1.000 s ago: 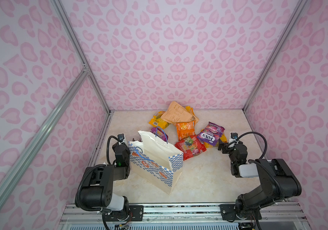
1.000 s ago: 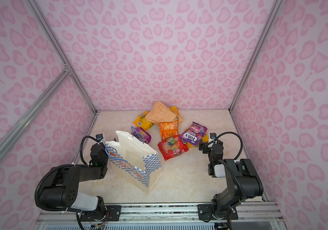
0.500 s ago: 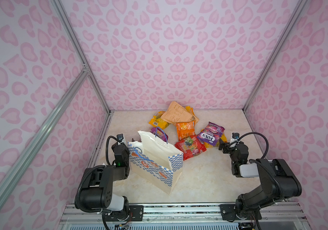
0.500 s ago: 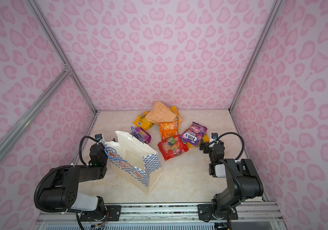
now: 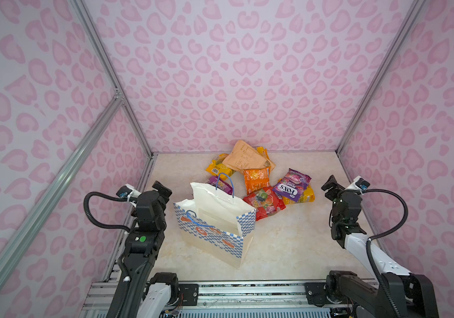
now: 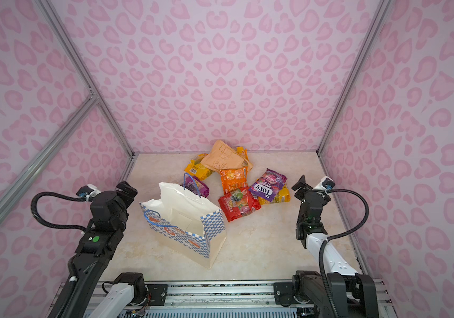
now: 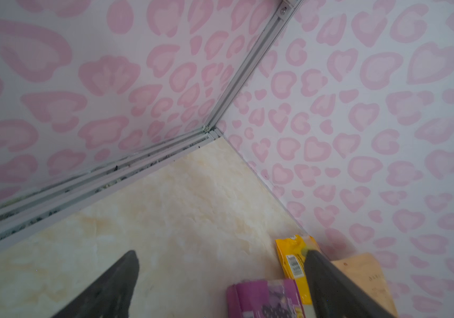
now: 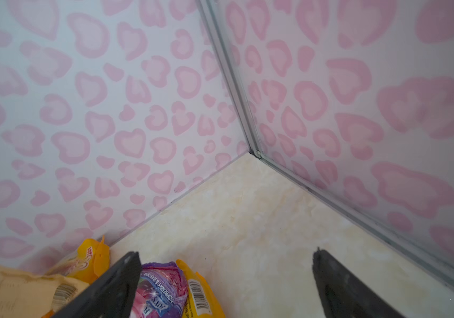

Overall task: Place the snacks into the paper bag
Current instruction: 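Grasp the checkered paper bag rim with the left gripper while right moves to snacks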

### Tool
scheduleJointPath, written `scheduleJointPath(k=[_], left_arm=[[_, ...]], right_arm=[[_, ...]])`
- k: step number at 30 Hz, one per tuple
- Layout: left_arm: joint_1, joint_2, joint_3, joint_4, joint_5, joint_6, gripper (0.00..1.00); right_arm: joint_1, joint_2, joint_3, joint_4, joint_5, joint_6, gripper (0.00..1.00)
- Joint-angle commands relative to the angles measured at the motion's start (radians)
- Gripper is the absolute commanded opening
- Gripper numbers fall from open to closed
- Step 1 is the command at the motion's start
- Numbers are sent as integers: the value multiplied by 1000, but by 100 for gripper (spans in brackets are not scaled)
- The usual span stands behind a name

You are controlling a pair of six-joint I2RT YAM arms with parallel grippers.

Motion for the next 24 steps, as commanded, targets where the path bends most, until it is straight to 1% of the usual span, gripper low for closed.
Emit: scheduleJointPath(k=[1, 2, 3, 4, 7, 10, 13, 14, 15, 17, 18, 19, 20, 21, 23, 24], left_arm=[[1, -132, 64, -300, 270, -129, 97], [1, -163, 86, -315, 323, -140, 97], [0, -173, 121, -345, 368, -151, 97], [0, -161, 175, -407, 413, -163, 97], [-5, -60, 338, -618, 525, -172, 97], [-20, 6, 460, -780, 553, -178, 98], [-27, 57, 547, -869, 587, -197, 99], [-29, 72, 553, -892, 595, -205, 99], [-32, 85, 584, -905, 602, -217, 96], [-33, 108, 599, -928, 608, -233, 90], [-35, 124, 602, -942, 613, -241, 85], [-36, 135, 601, -946, 627, -248, 75], [-39, 140, 592, -945, 639, -256, 69], [-44, 144, 579, -938, 650, -265, 65], [-57, 162, 565, -942, 658, -266, 62], [-65, 175, 523, -939, 662, -266, 62]], right_arm=[[-83, 0, -32, -86, -174, 358, 100], [-90, 9, -28, -70, -221, 346, 100], [-89, 12, -10, -97, -238, 333, 100], [-77, 14, 22, -160, -239, 320, 100], [-29, 26, 110, -325, -221, 261, 100], [21, 26, 157, -420, -187, 223, 100], [54, 22, 192, -500, -162, 203, 100], [61, 20, 194, -511, -163, 201, 100], [67, 15, 196, -519, -167, 202, 100], [83, 5, 191, -525, -169, 204, 100], [92, -1, 190, -532, -164, 204, 100], [99, -6, 188, -539, -163, 204, 100], [106, -9, 188, -544, -161, 201, 100], [113, -12, 188, -551, -159, 200, 100], [121, -15, 181, -555, -163, 198, 99], [124, -17, 179, -556, -167, 199, 99]])
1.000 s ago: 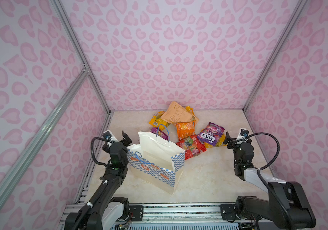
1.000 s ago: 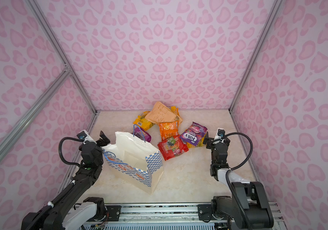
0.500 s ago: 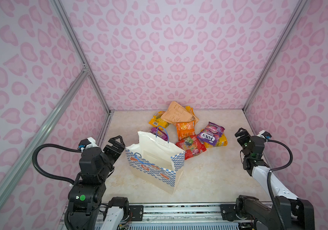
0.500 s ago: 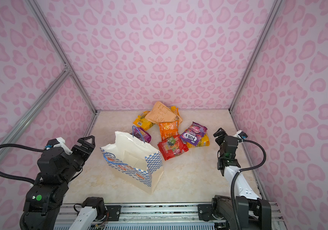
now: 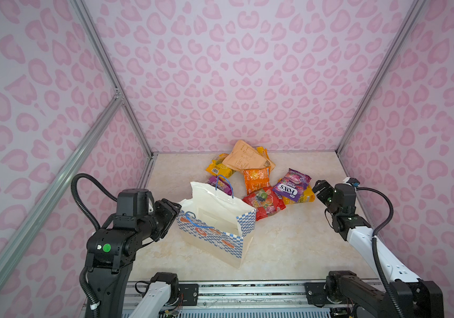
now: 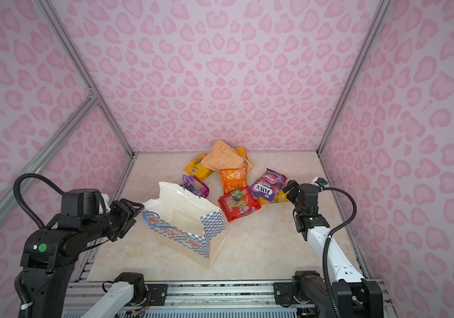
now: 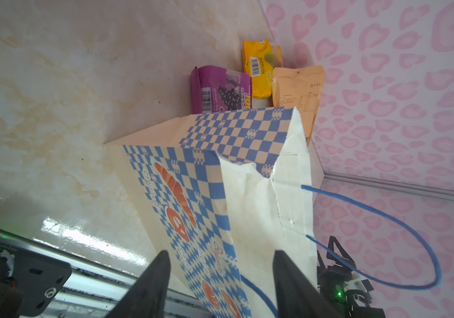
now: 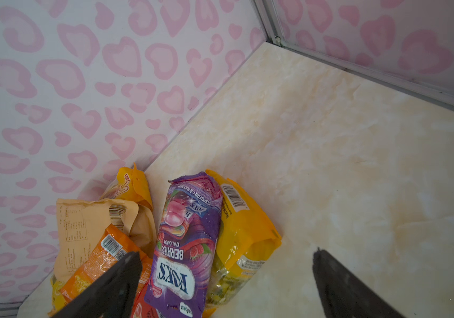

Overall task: Place the snacks into the paper bag
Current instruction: 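Grasp the checkered paper bag rim with the left gripper while right moves to snacks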

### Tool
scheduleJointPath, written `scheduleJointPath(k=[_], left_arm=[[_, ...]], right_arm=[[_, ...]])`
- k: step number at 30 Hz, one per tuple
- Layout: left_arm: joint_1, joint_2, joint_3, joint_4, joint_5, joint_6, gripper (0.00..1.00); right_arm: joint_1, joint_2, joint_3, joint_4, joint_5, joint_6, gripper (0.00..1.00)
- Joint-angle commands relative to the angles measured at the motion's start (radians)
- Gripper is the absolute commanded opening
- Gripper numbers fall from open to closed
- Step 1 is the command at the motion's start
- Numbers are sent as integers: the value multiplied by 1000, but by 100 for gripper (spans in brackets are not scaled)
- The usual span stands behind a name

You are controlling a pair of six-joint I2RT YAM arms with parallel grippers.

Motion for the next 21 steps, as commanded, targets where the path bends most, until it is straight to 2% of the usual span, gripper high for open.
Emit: scheduleJointPath(k=[1, 7, 11, 13, 15, 18, 21], left_arm=[[-21, 33, -49, -36, 34, -30, 62], [-84, 113, -6, -7, -39, -47, 62], [-89, 142, -31, 9, -36, -66, 56], [-91, 155, -34, 10, -41, -70, 47], [-91, 164, -36, 6, -45, -78, 46], [-92, 172, -29, 1, -45, -89, 38], [-92, 185, -6, -5, -67, -81, 16]], right_arm=[[7, -4, -12, -27, -1, -10, 99], [25, -9, -27, -26, -15, -24, 97], [29, -12, -55, -12, -45, -21, 95], [30, -15, -67, -12, -49, -20, 94], [34, -21, -79, -10, -46, -23, 94], [43, -27, -81, -18, -45, -36, 94], [65, -35, -83, -23, -29, -49, 94]])
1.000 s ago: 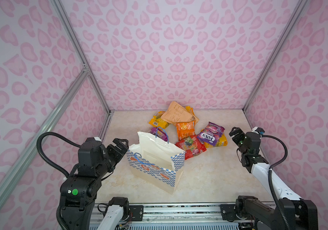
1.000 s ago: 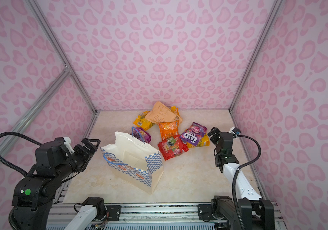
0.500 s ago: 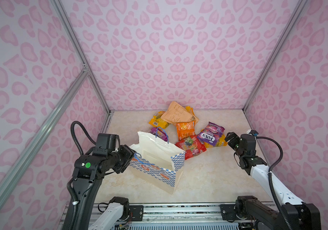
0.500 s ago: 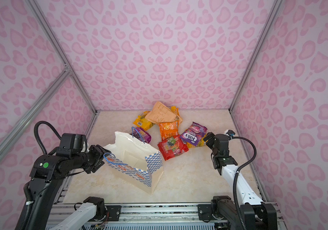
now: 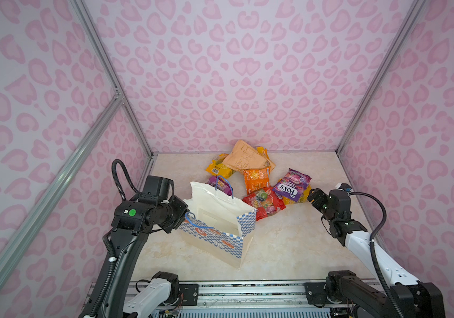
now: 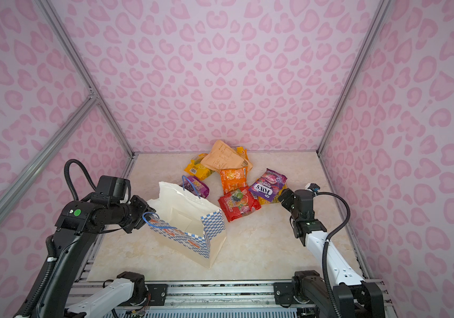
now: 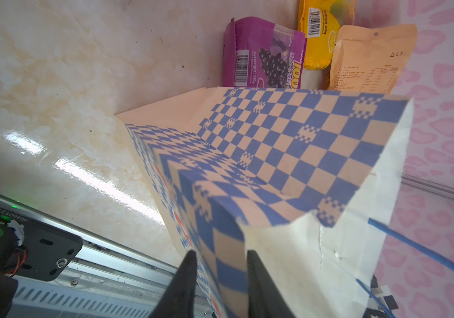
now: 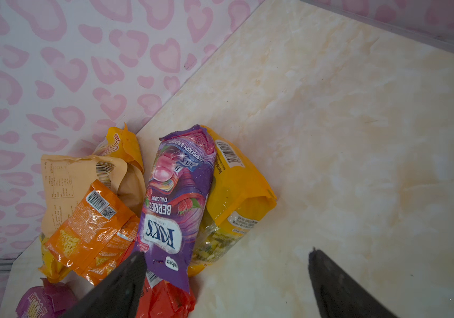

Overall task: Place the snacks into the paper bag
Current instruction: 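Grasp the checkered paper bag rim with the left gripper while right moves to snacks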

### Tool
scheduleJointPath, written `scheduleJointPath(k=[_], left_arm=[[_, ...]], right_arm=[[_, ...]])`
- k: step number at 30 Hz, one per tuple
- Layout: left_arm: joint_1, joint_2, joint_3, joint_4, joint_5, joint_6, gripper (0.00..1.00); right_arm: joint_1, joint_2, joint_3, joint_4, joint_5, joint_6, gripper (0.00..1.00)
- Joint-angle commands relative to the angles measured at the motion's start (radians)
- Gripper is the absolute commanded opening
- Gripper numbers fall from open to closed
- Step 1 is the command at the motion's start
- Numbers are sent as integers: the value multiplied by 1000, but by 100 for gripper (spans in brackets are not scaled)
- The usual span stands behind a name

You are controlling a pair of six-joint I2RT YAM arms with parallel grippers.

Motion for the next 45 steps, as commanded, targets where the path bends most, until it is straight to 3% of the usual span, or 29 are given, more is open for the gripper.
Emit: scheduleJointPath(k=[1, 3, 7, 14, 21, 23, 26, 28, 30, 33, 35, 36, 39, 45], left_arm=[[-1, 17, 18, -8, -43, 6, 9], [-1, 48, 55, -17, -72, 38, 3], [7, 108, 88, -12, -147, 106, 3], [153, 304, 248, -35, -228, 362, 3], [237, 555, 469, -43, -107, 584, 3], [257, 627, 534, -66, -53, 623, 3], [264, 673, 582, -81, -57, 641, 5], [267, 678, 609, -91, -66, 645, 13], [280, 665, 639, -105, -102, 633, 28], [326, 605, 676, -130, -217, 558, 62], [348, 525, 664, -122, -296, 497, 94], [350, 490, 657, -113, -315, 484, 98], [350, 365, 635, -91, -333, 454, 98], [348, 120, 574, -81, -230, 400, 98]], right_arm=[[21, -6, -12, -2, 15, -21, 93], [37, -8, -20, 5, 15, -14, 93], [75, 0, -16, 1, 14, -14, 93], [108, -27, -24, -19, 7, -19, 93], [120, -61, -40, -24, 5, -12, 93], [126, -70, -40, -31, 3, -12, 93], [132, -87, -39, -48, 9, -18, 93], [134, -102, -44, -54, 13, -23, 93], [136, -115, -48, -60, 19, -28, 94], [137, -123, -51, -64, 19, -31, 94], [142, -118, -49, -60, 15, -31, 94], [144, -114, -47, -58, 16, -29, 94], [162, -100, -39, -55, 19, -28, 94], [207, -59, -27, -28, 37, -26, 94]])
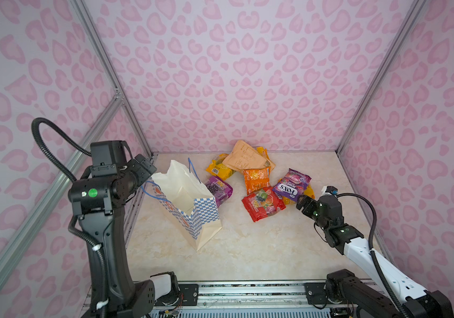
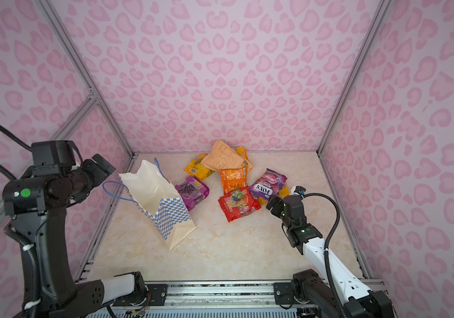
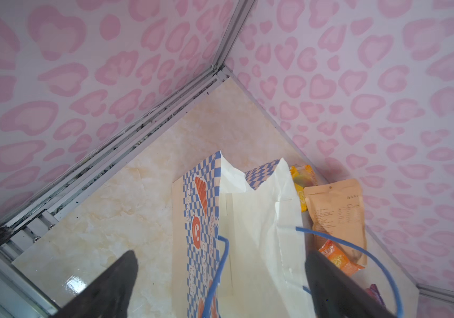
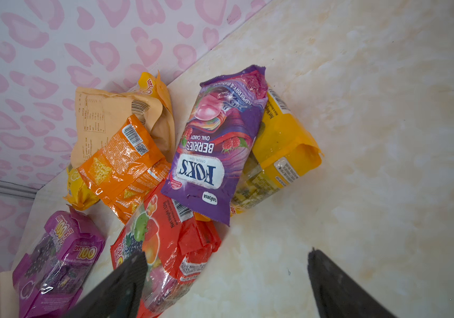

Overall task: Place the snacks into the paper bag
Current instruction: 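Pull the paper bag upright with the left gripper while right approaches red bag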

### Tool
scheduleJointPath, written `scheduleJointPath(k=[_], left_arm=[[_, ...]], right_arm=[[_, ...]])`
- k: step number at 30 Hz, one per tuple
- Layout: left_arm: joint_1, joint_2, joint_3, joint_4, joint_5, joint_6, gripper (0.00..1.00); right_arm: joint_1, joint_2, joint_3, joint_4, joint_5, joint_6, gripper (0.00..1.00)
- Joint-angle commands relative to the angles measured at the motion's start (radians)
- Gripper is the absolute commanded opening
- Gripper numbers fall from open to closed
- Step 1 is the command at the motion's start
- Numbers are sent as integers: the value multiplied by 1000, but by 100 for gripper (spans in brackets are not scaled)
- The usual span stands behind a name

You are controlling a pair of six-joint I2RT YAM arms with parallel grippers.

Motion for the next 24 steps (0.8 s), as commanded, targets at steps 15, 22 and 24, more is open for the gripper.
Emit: scheduleJointPath(k=[15, 22, 24], left_arm=[[-194, -329, -564, 51, 188, -203, 93], [-211, -226, -609, 119, 123, -224, 87], [-216, -193, -592, 136, 112, -227, 84]], right_arm=[[159, 109, 58, 62, 81, -20, 96], [225, 22, 48, 16, 140, -66, 99], [240, 1, 33, 20, 154, -72, 99]])
